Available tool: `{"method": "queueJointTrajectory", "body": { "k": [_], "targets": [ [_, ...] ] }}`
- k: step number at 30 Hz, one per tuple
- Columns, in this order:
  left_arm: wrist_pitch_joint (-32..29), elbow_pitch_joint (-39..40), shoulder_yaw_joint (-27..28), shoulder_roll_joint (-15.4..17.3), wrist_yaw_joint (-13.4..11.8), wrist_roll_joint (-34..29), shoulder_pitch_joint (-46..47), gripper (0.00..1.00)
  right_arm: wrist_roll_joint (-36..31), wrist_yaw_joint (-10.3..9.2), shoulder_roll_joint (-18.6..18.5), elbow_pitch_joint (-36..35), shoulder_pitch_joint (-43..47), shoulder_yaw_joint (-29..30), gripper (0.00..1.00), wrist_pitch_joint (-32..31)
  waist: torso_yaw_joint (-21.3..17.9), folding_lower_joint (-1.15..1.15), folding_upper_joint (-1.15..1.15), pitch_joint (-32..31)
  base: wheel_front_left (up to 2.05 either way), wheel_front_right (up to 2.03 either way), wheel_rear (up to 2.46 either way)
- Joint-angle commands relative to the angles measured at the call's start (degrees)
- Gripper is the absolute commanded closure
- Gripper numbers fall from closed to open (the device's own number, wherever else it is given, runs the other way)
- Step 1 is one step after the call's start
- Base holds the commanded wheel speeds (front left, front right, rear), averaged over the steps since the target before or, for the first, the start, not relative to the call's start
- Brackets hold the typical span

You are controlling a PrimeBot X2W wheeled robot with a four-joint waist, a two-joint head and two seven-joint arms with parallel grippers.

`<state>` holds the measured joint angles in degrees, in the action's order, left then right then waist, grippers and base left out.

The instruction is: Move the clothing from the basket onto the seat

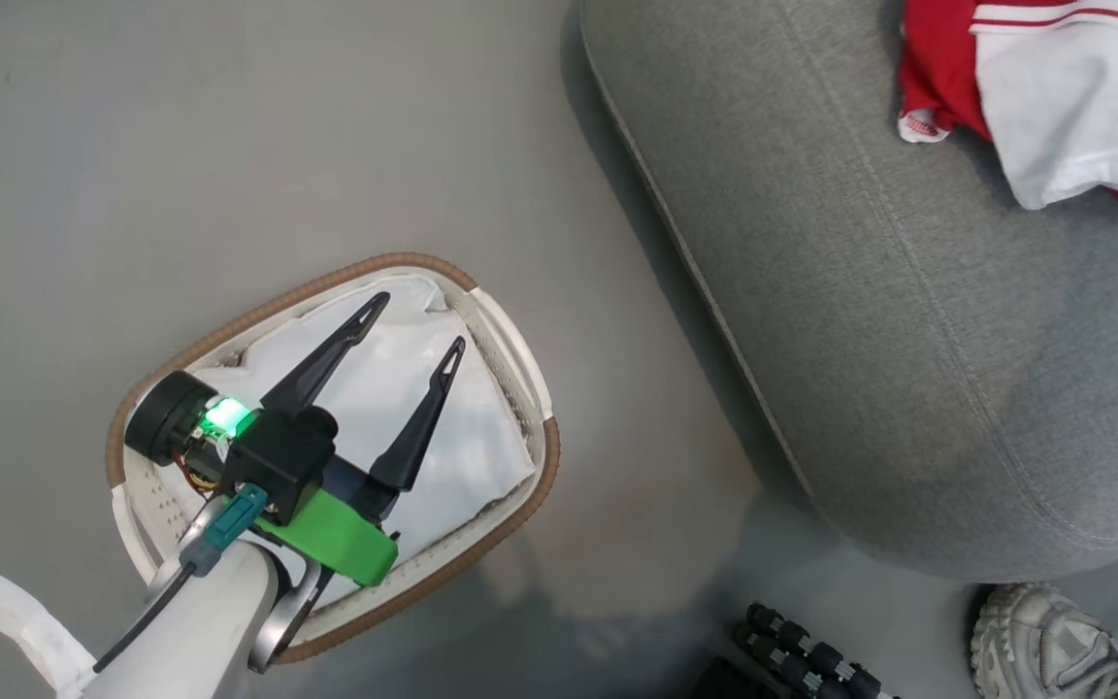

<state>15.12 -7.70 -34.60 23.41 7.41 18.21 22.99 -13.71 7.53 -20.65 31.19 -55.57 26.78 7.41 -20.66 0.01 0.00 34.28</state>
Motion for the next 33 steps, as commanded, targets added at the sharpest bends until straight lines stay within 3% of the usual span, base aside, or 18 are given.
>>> {"method": "queueJointTrajectory", "body": {
  "k": [1, 7, 9, 10, 11, 21, 33],
  "targets": [
    [0.04, 0.42, -0.22, 0.62, 0.13, 0.26, 1.25, 0.0, -1.02, -0.08, 1.24, 0.18, 1.28, 1.97, 1.0, 0.36, 2.67, -0.01, 0.0, 4.46, 0.0, 0.0, 0.0],
    [0.04, 1.28, -2.13, 0.68, 0.13, 0.57, 2.74, 0.0, -2.75, -0.08, 7.32, 2.2, 5.74, 9.36, 1.0, 3.27, 2.88, -0.01, 0.0, 4.81, 0.0, 0.0, 0.0],
    [0.04, 1.12, -2.55, 0.3, 0.13, 0.73, 2.96, 0.0, -3.42, -0.08, 8.1, 2.89, 7.09, 10.19, 0.74, 4.25, 2.82, -0.01, 0.0, 3.81, 0.0, 0.0, 0.0],
    [0.04, 0.89, -2.69, 0.04, 0.13, 0.94, 2.94, 0.0, -3.64, -0.09, 8.37, 3.03, 7.82, 10.64, 0.53, 4.87, 2.74, -0.01, 0.0, 3.0, 0.0, 0.0, 0.0],
    [0.05, 0.65, -2.79, -0.26, 0.13, 1.06, 2.87, 0.0, -3.8, -0.08, 8.62, 3.14, 8.51, 10.69, 0.0, 5.36, 2.67, -0.01, 0.0, 2.34, 0.0, 0.0, 0.0],
    [0.04, -3.16, -0.57, -5.22, 0.13, 1.83, -0.35, 0.0, 0.96, -0.08, 8.41, 0.66, 18.07, 7.1, 0.0, 7.1, 2.2, -0.01, 0.0, -8.2, 0.0, 0.0, 0.0],
    [0.04, -8.09, 9.42, -10.72, 0.13, 0.34, -4.85, 0.0, 8.99, -0.08, 9.91, -7.04, 30.17, -7.11, 0.0, 7.69, 7.53, -0.01, 0.0, -17.57, 0.0, 0.0, 0.0]
  ]
}}
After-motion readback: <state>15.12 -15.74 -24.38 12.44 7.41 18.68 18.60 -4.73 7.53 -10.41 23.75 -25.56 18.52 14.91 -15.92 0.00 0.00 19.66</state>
